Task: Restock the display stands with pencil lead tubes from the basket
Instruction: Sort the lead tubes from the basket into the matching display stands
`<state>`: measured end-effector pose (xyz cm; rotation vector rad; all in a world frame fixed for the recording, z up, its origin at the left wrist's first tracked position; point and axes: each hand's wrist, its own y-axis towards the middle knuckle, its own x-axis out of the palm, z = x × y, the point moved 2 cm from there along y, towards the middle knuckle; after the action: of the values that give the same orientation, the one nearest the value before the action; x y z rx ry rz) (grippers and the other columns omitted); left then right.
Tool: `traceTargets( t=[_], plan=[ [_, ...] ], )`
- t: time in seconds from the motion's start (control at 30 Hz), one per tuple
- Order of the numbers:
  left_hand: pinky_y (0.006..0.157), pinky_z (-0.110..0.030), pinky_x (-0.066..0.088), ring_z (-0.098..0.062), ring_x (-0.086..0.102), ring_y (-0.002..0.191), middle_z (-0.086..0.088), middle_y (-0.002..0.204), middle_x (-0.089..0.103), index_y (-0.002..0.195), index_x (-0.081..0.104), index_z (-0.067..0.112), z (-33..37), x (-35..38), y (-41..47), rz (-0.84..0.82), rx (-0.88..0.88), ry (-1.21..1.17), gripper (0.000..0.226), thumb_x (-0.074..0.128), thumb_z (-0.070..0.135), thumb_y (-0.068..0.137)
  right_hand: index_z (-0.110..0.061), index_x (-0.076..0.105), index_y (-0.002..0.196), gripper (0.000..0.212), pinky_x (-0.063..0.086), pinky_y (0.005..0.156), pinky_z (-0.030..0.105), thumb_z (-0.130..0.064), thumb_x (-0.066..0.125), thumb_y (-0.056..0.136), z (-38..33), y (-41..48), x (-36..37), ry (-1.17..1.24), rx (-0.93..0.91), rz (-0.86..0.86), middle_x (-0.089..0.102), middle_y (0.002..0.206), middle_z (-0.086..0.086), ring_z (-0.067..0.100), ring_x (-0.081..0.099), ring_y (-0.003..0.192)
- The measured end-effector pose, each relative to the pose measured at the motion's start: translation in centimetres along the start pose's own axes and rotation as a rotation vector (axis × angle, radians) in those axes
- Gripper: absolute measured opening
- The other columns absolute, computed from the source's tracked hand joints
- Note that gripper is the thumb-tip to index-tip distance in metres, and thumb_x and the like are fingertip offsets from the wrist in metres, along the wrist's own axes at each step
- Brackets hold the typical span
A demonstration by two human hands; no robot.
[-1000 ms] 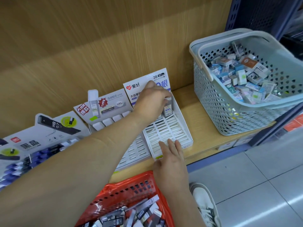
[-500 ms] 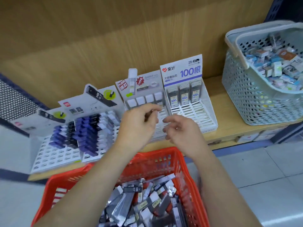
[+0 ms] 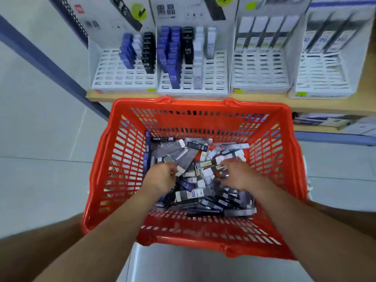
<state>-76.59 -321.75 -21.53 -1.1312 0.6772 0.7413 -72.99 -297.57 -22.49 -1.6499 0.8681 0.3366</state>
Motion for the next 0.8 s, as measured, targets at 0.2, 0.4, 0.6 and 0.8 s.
traceTargets(
  t=[0.2,0.4,0.6,0.8],
  plan=[
    [0.108,-0.049,0.031,-0.039,0.023,0.133,-0.013,0.148,0.023,0.148,0.013,0.020,-0.5,5.6,0.9,-0.222,0.041,0.107,0.097,0.071,0.049,0.076,-0.031,0.001,0.156,0.104,0.020,0.118,0.056,-0.045,0.074,0.083,0.7,-0.9,5.5,-0.256,0.020,-0.077,-0.003,0.165,0.008,0.032,0.007,0.151],
    [0.088,-0.049,0.051,-0.035,0.054,0.111,-0.012,0.128,0.049,0.141,0.016,0.028,0.4,7.2,0.4,-0.253,0.242,0.362,0.085,0.073,0.020,0.079,-0.027,0.021,0.153,0.091,0.035,0.109,0.043,-0.033,0.077,0.082,-1.5,0.0,7.0,-0.280,-0.038,-0.019,0.034,0.149,0.010,0.030,0.038,0.136],
    [0.079,-0.032,0.048,-0.029,0.062,0.098,-0.008,0.105,0.065,0.123,0.053,0.020,-0.9,5.1,1.4,-0.191,0.122,-0.035,0.038,0.061,0.012,0.086,-0.014,0.047,0.138,0.041,0.046,0.078,0.030,-0.016,0.056,0.098,-0.3,0.8,6.8,0.119,-0.006,-0.009,0.058,0.126,0.013,0.027,0.060,0.105],
    [0.051,-0.027,0.046,-0.018,0.049,0.059,-0.011,0.079,0.057,0.089,0.057,0.008,-1.2,1.9,0.8,-0.172,-0.211,-0.875,0.009,0.060,0.000,0.090,-0.006,0.052,0.113,0.022,0.041,0.041,0.019,0.006,0.042,0.098,-0.8,1.3,3.8,0.890,0.246,0.020,0.061,0.094,0.014,0.013,0.055,0.054]
  ],
)
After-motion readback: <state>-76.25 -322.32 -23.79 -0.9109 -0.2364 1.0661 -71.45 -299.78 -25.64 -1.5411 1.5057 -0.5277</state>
